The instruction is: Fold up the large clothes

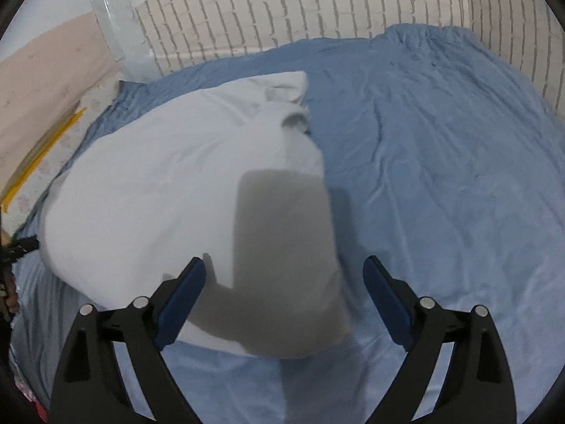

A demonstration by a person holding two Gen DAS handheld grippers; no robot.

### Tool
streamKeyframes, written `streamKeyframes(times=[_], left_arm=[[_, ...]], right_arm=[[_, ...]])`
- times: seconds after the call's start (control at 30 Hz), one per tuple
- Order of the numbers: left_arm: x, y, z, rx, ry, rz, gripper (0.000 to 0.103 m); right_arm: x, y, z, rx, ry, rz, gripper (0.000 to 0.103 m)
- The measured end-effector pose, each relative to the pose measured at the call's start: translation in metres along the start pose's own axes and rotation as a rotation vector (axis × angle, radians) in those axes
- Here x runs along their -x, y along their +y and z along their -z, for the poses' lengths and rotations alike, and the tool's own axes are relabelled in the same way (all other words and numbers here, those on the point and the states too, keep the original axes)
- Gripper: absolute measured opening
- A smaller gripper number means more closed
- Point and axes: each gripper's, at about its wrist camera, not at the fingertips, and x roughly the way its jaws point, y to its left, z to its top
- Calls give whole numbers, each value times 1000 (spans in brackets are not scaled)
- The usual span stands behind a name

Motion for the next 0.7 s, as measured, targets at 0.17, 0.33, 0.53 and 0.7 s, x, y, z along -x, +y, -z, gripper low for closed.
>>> streamKeyframes(times=[0.17, 0.33, 0.53, 0.7], left_arm=[[-32, -15, -11, -4, 24, 54, 36], [-13, -19, -22, 60, -43, 99, 4], [33, -27, -8, -10, -67, 117, 3], [-39, -8, 20, 59, 127, -53, 0]], right_arm=[[-23, 25, 6, -34, 33, -64, 45], [-7, 49, -7, -12, -23, 4, 6], [31, 54, -38, 76, -56, 107, 5], [-25, 41, -22, 109, 84, 192, 5]])
